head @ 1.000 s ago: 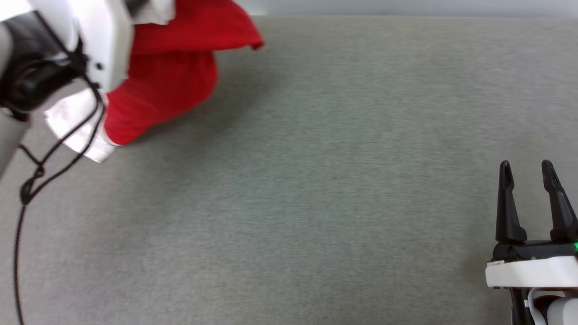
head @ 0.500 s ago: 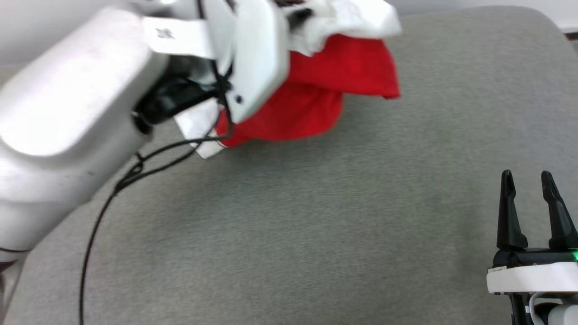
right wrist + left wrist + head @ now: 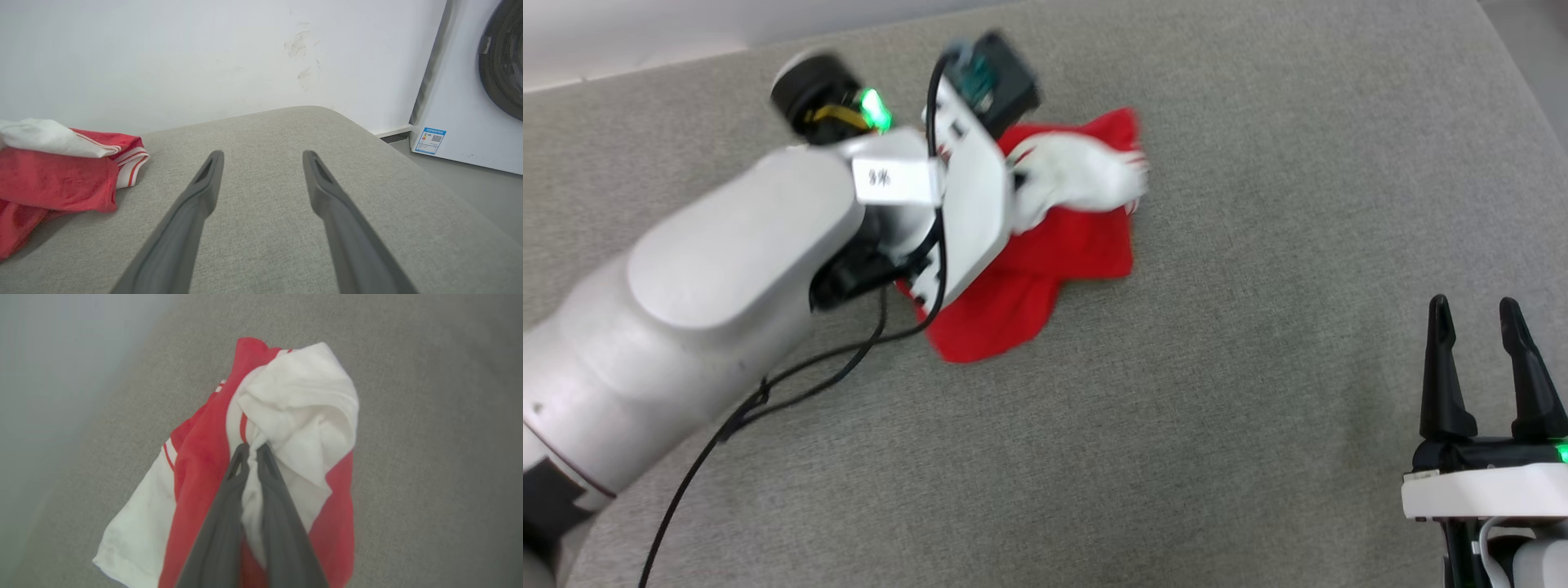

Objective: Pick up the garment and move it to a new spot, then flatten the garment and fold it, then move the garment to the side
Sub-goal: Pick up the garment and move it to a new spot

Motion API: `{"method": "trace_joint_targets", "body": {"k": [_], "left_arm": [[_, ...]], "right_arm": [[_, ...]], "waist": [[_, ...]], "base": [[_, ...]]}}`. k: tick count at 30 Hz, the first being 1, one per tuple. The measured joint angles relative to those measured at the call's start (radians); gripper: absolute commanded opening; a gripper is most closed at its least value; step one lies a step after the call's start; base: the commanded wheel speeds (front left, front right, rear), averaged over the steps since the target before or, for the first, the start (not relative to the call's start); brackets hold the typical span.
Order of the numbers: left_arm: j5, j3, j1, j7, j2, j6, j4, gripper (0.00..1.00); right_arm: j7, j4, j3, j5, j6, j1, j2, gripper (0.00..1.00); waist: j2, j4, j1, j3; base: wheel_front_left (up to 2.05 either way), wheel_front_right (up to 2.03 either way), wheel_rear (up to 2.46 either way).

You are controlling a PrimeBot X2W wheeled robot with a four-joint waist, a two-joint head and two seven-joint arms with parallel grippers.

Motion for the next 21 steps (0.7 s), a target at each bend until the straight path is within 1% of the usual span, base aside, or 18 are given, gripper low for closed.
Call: {"method": "trace_joint_targets", "body": {"k": [4,9,10,11,15,17,21], "left_arm": [[0.011,-0.035,0.087,-0.018,0.002,0.0,0.078,0.0],[0.028,-0.048,0.182,-0.036,-0.023,0.0,0.122,0.0],[0.041,-0.049,0.186,-0.049,-0.03,0.001,0.125,0.78],[0.054,-0.05,0.186,-0.077,-0.036,0.001,0.128,1.0],[0.094,-0.051,0.176,-0.213,-0.062,0.0,0.142,1.0],[0.114,-0.026,0.155,-0.3,-0.074,0.0,0.15,1.0],[0.146,0.027,0.144,-0.46,-0.095,0.044,0.133,1.0]], "right_arm": [[0.0,0.003,-0.001,0.005,0.0,-0.012,0.0,1.0],[0.0,0.006,-0.004,0.004,0.0,-0.012,0.0,1.0],[0.0,0.007,-0.004,0.001,0.0,-0.012,0.0,1.0],[0.0,0.007,-0.006,-0.003,0.0,-0.012,0.0,1.0],[0.0,0.008,-0.007,-0.014,0.0,-0.008,0.0,1.0],[0.0,0.008,-0.01,-0.022,0.0,0.001,0.0,1.0],[0.0,0.007,-0.015,-0.036,0.0,0.026,0.0,1.0]], "waist": [[0.0,-0.013,0.0,0.023],[0.0,-0.007,0.0,0.031],[0.0,-0.003,0.0001,0.03],[0.0,0.002,0.0,0.027],[0.0,0.022,0.0,0.002],[0.0,0.034,0.0,-0.017],[0.0,0.063,0.0,-0.058]], "base": [[0.0,0.0,0.0],[0.0,0.0,0.0],[0.0,0.0,0.0],[0.0,0.0,0.0],[0.0,0.0,0.0],[0.0,0.0,0.0],[0.0,0.0,0.0]]}}
